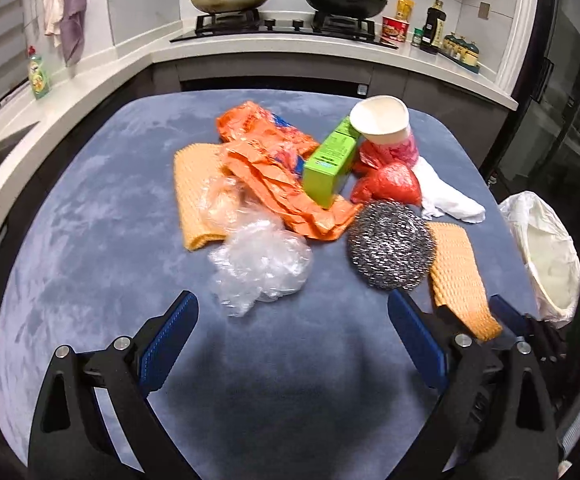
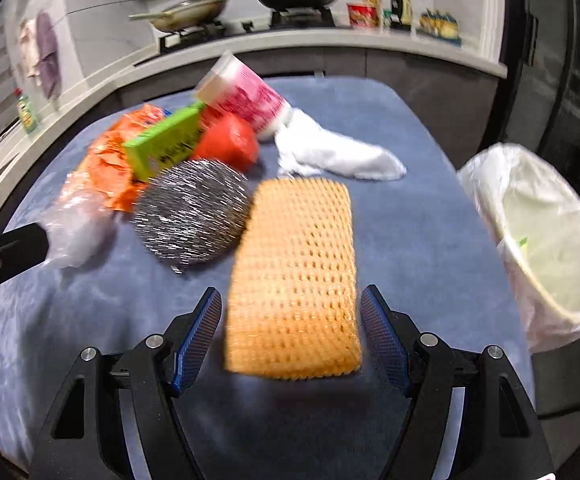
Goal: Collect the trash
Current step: 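Grasp the orange mesh sleeve with the right tool while the left tool grasps the steel wool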
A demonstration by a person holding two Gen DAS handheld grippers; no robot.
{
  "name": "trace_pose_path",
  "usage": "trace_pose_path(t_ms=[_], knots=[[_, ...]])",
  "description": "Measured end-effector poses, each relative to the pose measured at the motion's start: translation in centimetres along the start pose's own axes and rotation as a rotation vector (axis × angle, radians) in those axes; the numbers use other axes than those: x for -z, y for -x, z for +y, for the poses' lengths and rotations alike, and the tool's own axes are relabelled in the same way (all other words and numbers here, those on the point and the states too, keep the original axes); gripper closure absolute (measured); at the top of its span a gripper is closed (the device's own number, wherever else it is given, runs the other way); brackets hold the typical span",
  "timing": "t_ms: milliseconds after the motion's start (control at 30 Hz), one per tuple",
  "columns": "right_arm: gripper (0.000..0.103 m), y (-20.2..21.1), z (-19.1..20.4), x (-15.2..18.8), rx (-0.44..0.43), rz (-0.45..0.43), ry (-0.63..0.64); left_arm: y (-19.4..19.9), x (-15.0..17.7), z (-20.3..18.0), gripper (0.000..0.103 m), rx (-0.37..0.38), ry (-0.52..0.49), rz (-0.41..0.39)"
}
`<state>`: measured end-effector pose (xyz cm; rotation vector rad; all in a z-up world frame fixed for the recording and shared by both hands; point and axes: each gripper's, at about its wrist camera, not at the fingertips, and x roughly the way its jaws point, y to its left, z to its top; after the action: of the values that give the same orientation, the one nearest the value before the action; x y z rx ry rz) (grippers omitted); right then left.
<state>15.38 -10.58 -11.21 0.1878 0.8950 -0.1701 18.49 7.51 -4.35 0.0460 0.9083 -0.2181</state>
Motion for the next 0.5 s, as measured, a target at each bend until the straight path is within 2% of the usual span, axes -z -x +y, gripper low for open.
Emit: trace_pose_path(t_ms=[100, 133, 167, 333, 500], knots=[[0.061, -0.3, -0.9, 0.2, -0.027, 0.011, -0.041, -0.8, 0.0, -0.9, 0.011, 0.018, -0.019, 0.013], [0.075, -0.2, -1.0, 0.2, -0.033, 0.015, -0.039, -1.1, 0.0, -1.3, 0.011, 0.021, -0.026, 0.018], [0.081, -0.1, -1.3, 0.2, -0.038, 0.021, -0.035, -1.4, 0.0, -1.7, 0.011, 0.024, -0.029, 0.024], [0.083, 1.4, -2.8, 0.4, -0.044, -0.007, -0.047, -2.7, -0.1, -3.4, 0.011, 0.06, -0.034, 0.059], [0.083, 3.5, -4.8, 0.2, -0.035, -0.045, -0.083, -4.4, -1.2, -5.4, 0.008, 0.089, -0.032, 0.058]])
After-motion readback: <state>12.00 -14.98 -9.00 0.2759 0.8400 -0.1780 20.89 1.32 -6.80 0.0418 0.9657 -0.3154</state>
